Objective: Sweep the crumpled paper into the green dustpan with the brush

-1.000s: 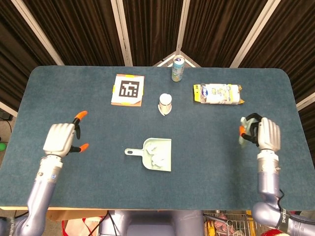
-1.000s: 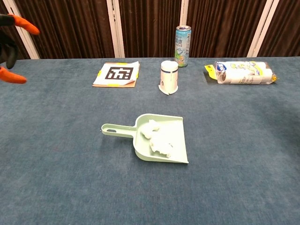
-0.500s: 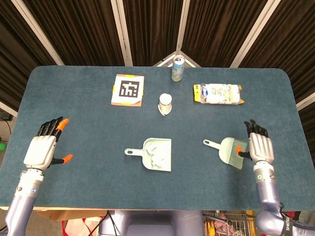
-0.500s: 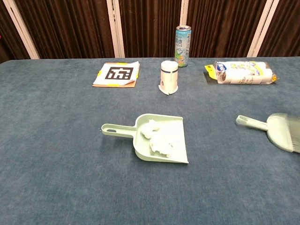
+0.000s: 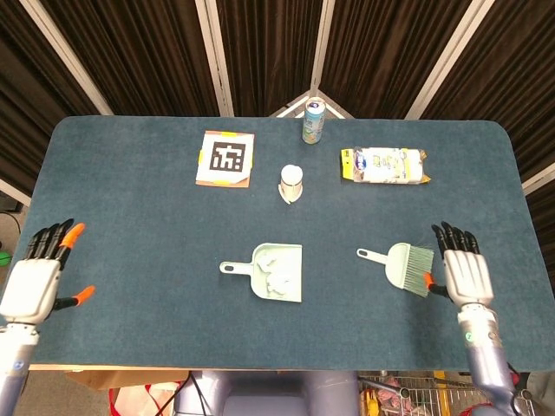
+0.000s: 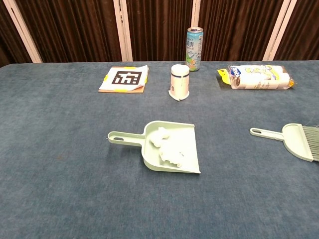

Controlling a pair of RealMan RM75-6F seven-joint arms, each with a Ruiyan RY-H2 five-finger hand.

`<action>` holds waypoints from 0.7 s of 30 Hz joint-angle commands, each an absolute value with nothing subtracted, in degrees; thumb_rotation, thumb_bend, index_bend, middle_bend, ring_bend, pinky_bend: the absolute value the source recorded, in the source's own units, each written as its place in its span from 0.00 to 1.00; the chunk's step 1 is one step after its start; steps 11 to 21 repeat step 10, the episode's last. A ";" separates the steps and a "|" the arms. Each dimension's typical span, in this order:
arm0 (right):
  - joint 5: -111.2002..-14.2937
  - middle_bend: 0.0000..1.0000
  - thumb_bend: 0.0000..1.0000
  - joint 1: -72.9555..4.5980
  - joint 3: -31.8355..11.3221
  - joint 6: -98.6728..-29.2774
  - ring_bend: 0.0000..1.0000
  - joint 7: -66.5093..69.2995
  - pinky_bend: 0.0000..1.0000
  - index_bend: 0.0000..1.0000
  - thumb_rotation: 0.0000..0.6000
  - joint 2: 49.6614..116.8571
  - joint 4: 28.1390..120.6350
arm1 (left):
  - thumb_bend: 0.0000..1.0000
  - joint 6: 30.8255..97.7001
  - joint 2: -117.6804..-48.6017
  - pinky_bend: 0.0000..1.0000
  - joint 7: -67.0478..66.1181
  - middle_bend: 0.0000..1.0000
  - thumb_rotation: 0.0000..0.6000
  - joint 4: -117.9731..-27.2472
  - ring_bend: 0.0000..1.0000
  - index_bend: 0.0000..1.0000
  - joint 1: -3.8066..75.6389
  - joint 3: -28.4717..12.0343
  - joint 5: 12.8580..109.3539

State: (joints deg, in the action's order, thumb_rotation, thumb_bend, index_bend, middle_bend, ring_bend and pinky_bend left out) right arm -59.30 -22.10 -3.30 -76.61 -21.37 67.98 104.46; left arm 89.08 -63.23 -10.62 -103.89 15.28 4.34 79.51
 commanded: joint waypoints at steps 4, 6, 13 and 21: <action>-78.65 0.00 0.36 -12.18 5.51 -88.66 0.00 -14.57 0.00 0.00 1.00 63.08 99.14 | 0.00 93.96 -63.27 0.00 -6.55 0.00 1.00 -96.20 0.00 0.00 9.57 6.79 84.13; -81.31 0.00 0.35 -10.04 6.46 -91.36 0.00 -12.95 0.00 0.00 1.00 62.66 97.52 | 0.00 94.53 -63.27 0.00 -5.70 0.00 1.00 -94.80 0.00 0.00 8.49 6.87 84.46; -83.39 0.00 0.35 -7.69 6.45 -93.58 0.00 -10.43 0.00 0.00 1.00 62.13 95.47 | 0.00 95.14 -62.67 0.00 -3.79 0.00 1.00 -93.76 0.00 0.00 6.91 6.80 85.42; -83.39 0.00 0.35 -7.69 6.45 -93.58 0.00 -10.43 0.00 0.00 1.00 62.13 95.47 | 0.00 95.14 -62.67 0.00 -3.79 0.00 1.00 -93.76 0.00 0.00 6.91 6.80 85.42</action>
